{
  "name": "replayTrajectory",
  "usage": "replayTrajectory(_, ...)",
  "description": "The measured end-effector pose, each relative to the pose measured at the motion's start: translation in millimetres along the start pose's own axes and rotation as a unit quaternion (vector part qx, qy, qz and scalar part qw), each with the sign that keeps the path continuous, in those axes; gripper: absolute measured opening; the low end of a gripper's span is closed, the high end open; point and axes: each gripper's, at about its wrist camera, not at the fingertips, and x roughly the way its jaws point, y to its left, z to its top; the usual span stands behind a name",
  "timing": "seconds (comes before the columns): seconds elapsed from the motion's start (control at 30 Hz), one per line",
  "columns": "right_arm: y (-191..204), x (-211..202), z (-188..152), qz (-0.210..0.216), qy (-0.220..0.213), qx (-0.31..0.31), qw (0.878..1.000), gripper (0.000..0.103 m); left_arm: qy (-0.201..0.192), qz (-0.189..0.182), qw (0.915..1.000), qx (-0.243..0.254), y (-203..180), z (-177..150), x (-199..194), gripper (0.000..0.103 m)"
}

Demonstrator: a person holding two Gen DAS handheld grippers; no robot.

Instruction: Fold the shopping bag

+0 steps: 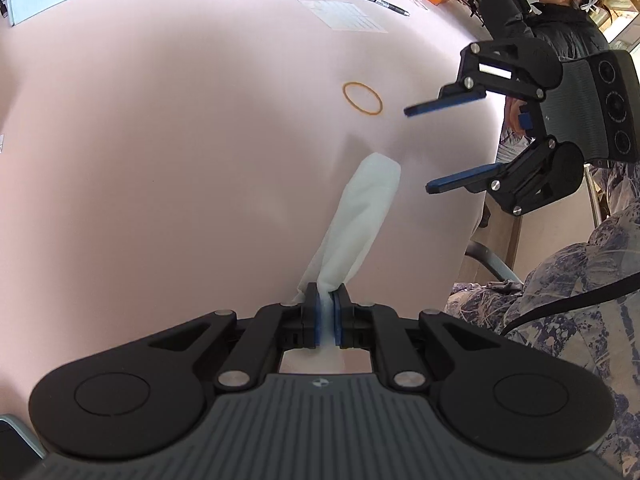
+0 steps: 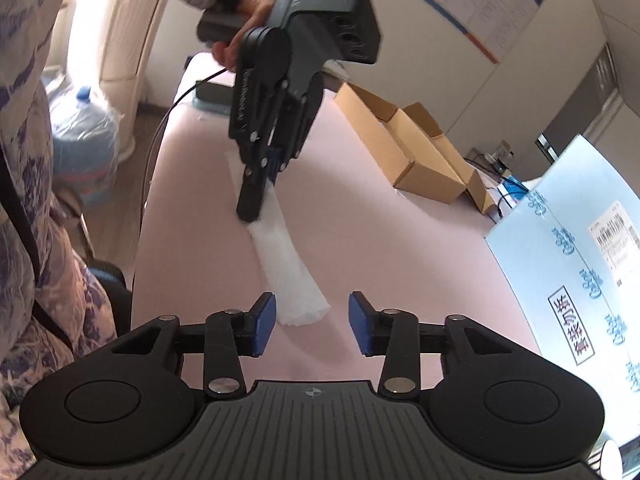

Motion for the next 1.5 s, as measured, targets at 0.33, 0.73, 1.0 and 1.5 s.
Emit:
replayTrajectory(0.33,0.1,33.3,2.0,0.031,0.028,-0.063,0.997,0.008,-0.010,0.043,0.9984,0.037,-10.8,5.1,1.3,0.008)
replayTrajectory(0.73,-17.1,37.3,2.6,-0.046,0.058,-0.061,0.995,0.006,-0.078,0.217,0.9488,0.215,-46.6,29.4,-30.2,0.035)
replayTrajectory(1.0,-8.4,41.2,-2.2,-0.052,0.061,-0.095,0.992,0.006,-0.052,0.277,0.8912,0.356,-85.3,25.8,21.1,0.050)
replayTrajectory(1.5,-18.8,37.9,-18.1,-0.045,0.042,-0.049,0.997,0.006,-0.005,0.270,0.8717,0.409,-77.0,32.0,58.8,0.008)
